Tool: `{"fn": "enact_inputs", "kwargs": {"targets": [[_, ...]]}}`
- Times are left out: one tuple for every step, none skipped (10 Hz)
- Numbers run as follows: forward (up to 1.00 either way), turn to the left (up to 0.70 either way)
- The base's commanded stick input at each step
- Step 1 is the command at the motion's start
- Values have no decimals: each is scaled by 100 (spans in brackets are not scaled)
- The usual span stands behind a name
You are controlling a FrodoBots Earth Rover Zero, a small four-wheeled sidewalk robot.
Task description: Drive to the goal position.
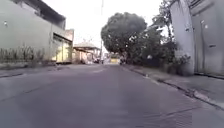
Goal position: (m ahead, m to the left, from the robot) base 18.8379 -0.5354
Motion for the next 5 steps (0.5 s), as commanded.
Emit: {"fn": "enact_inputs", "kwargs": {"targets": [[100, 0], [100, 0], [100, 0], [100, 0], [100, 0]]}}
